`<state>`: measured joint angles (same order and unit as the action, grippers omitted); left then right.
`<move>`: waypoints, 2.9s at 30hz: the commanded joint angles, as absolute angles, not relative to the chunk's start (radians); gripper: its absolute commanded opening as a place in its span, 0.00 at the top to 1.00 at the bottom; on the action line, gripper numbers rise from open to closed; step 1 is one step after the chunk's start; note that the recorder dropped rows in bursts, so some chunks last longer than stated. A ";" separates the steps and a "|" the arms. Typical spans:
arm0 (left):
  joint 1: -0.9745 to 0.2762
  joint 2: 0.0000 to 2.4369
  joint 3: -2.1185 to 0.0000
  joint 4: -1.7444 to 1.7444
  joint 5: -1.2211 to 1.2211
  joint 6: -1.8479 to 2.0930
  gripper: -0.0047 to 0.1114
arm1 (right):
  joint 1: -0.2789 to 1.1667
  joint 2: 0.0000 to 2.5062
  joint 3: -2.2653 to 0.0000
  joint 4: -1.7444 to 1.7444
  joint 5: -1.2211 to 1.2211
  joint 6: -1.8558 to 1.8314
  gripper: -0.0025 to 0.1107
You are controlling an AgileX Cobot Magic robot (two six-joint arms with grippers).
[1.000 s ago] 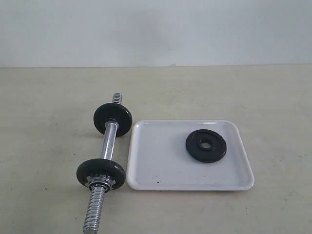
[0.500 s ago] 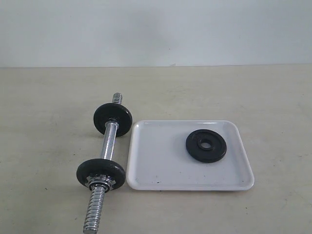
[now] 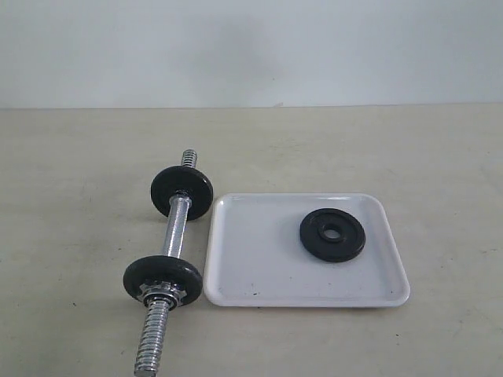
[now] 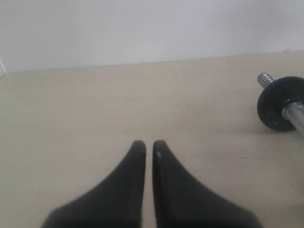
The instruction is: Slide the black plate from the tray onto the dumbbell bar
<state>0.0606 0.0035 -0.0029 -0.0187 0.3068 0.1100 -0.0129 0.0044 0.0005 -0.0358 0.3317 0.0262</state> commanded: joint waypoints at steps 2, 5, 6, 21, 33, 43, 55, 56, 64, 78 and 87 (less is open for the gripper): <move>0.061 0.000 0.000 -0.018 0.308 0.101 0.92 | -0.019 0.000 0.000 -0.035 0.321 0.023 0.98; 0.061 0.000 0.000 -0.018 0.308 0.101 0.92 | -0.019 0.000 0.000 -0.035 0.321 0.023 0.98; 0.061 0.000 0.000 -0.018 0.308 0.101 0.92 | -0.019 0.000 0.000 -0.035 0.321 0.023 0.98; 0.061 0.000 0.000 -0.018 0.308 0.101 0.92 | -0.019 0.000 0.000 -0.035 0.321 0.019 0.98; 0.061 0.000 0.000 0.082 0.226 0.107 0.92 | -0.019 0.000 0.000 -0.037 0.264 0.007 0.98; 0.061 0.000 0.000 0.095 -0.195 0.107 0.92 | -0.019 0.000 0.000 -0.037 -0.383 0.009 0.98; 0.061 0.000 0.000 0.095 -0.456 -0.291 0.92 | -0.019 0.000 0.000 -0.037 -0.764 0.103 0.98; 0.061 0.000 0.000 0.095 -0.506 -0.385 0.92 | -0.019 0.000 0.000 -0.035 -0.785 0.169 0.98; 0.061 0.000 0.000 0.090 -0.778 -0.779 0.92 | -0.019 0.000 0.000 -0.030 -0.939 0.509 0.98; 0.061 0.027 -0.270 1.462 -0.451 -1.523 0.92 | -0.019 0.000 -0.290 -0.564 -0.225 0.576 0.98; 0.063 0.410 -0.529 1.744 -0.530 -1.843 0.92 | -0.019 0.191 -0.548 -0.630 0.100 0.633 0.98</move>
<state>0.0606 0.2834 -0.4658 1.7161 -0.4873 -1.7971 -0.0151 0.1323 -0.4946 -0.6228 0.0357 0.6285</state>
